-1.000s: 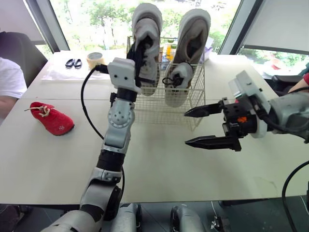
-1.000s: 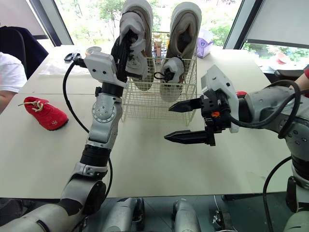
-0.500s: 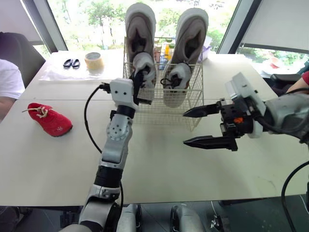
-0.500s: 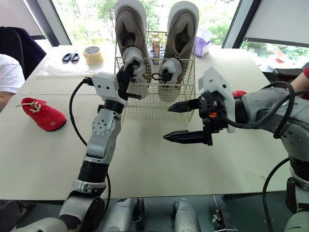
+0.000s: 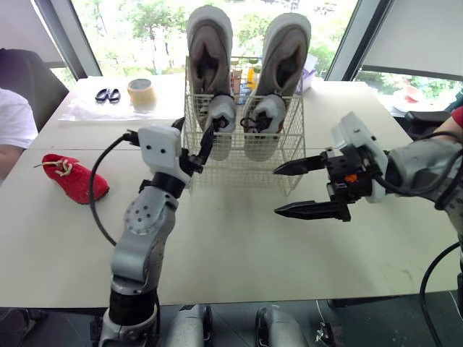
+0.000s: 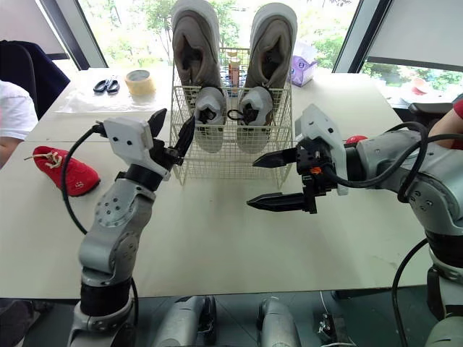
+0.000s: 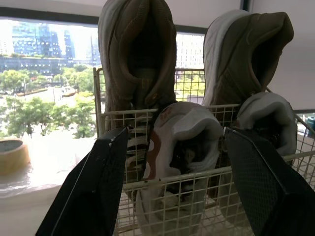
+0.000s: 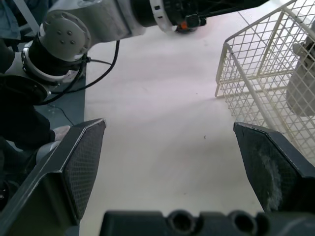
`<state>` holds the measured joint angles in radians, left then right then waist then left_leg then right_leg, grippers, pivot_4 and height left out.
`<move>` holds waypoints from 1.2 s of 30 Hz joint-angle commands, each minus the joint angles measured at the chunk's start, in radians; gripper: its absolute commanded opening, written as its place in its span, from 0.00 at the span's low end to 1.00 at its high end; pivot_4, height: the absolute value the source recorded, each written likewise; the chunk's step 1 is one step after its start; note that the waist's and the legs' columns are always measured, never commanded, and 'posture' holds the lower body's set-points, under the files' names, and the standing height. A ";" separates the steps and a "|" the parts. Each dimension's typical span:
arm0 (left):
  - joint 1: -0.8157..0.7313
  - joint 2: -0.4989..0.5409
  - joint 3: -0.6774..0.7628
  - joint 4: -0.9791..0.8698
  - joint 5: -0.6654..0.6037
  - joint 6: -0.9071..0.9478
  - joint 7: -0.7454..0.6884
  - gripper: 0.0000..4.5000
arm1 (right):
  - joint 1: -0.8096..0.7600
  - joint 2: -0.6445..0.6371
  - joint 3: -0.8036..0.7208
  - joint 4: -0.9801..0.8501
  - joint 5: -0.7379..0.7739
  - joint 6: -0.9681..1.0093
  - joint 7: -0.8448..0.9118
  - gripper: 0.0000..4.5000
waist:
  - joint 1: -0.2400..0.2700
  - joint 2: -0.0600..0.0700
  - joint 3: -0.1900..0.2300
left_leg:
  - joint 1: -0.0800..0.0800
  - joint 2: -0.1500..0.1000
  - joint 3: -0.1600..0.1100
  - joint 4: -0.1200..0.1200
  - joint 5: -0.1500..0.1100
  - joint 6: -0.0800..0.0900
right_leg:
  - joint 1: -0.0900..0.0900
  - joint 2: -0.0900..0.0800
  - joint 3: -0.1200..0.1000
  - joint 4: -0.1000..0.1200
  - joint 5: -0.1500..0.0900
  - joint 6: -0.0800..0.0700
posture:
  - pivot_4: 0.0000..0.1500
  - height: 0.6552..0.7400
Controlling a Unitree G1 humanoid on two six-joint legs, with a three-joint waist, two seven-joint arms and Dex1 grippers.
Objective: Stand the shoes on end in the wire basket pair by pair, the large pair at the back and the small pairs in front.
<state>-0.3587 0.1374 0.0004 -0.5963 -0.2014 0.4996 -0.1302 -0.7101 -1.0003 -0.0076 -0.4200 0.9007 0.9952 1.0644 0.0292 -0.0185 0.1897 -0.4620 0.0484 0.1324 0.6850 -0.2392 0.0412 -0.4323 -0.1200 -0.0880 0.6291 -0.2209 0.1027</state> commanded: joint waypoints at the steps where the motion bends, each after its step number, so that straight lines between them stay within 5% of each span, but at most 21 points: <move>1: -0.041 0.066 0.081 -0.083 -0.085 0.095 -0.043 0.69 | -0.030 -0.009 -0.010 0.035 -0.022 -0.020 0.030 1.00 | -0.001 0.000 0.000 | 0.000 0.000 0.000 0.000 0.000 0.000 | 0.000 0.000 0.000 0.000 0.000 0.000 | 1.00 0.94; 7: -0.145 0.268 0.324 -0.027 -0.446 0.314 -0.227 0.69 | -0.049 0.037 -0.089 0.220 -0.121 -0.107 -0.078 1.00 | -0.008 0.000 0.000 | 0.000 0.000 0.000 0.000 0.000 -0.001 | 0.000 0.000 0.000 0.000 0.000 0.000 | 1.00 0.94; 10: -0.114 0.349 0.441 -0.014 -0.731 0.453 -0.293 0.88 | -0.075 0.022 -0.164 0.340 -0.148 -0.141 -0.101 1.00 | -0.017 0.000 0.000 | 0.000 0.000 0.000 0.000 0.002 -0.003 | 0.000 0.000 0.000 0.000 0.000 0.001 | 1.00 0.94; 11: -0.099 0.379 0.461 -0.013 -0.819 0.492 -0.306 1.00 | -0.081 0.015 -0.197 0.381 -0.145 -0.145 -0.102 1.00 | -0.018 0.001 0.000 | 0.000 0.000 0.001 0.000 0.003 -0.005 | 0.000 0.000 0.000 0.000 0.002 0.003 | 1.00 0.94; 17: 0.005 0.468 0.407 -0.048 -1.086 0.561 -0.334 1.00 | 0.020 -0.013 -0.367 0.596 -0.300 -0.319 -0.247 1.00 | -0.015 0.000 0.000 | 0.001 -0.001 0.001 -0.001 0.004 -0.006 | 0.002 0.001 0.000 -0.001 0.001 0.004 | 1.00 0.94; 25: 0.097 0.429 0.211 -0.146 -1.190 0.513 -0.276 1.00 | 0.314 0.068 -0.516 0.651 -0.434 -0.514 -0.410 1.00 | -0.017 0.005 -0.002 | 0.003 -0.001 0.001 -0.001 0.004 -0.007 | 0.003 0.001 0.000 0.000 0.001 0.004 | 1.00 0.94; 36: 0.178 0.462 0.064 -0.188 -1.093 0.440 -0.276 1.00 | 0.494 0.165 -0.490 0.713 -0.452 -0.568 -0.377 1.00 | -0.017 0.012 -0.005 | 0.005 -0.002 0.001 -0.001 0.003 -0.005 | 0.005 0.002 0.001 -0.001 -0.001 0.000 | 1.00 0.94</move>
<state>-0.1911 0.5867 0.0760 -0.7611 -1.3221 0.9620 -0.3866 -0.2196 -0.8373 -0.4825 0.2908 0.4509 0.4584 0.6806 0.0118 -0.0065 0.1844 -0.4566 0.0462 0.1332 0.6838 -0.2367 0.0365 -0.4272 -0.1175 -0.0867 0.6283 -0.2217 0.1029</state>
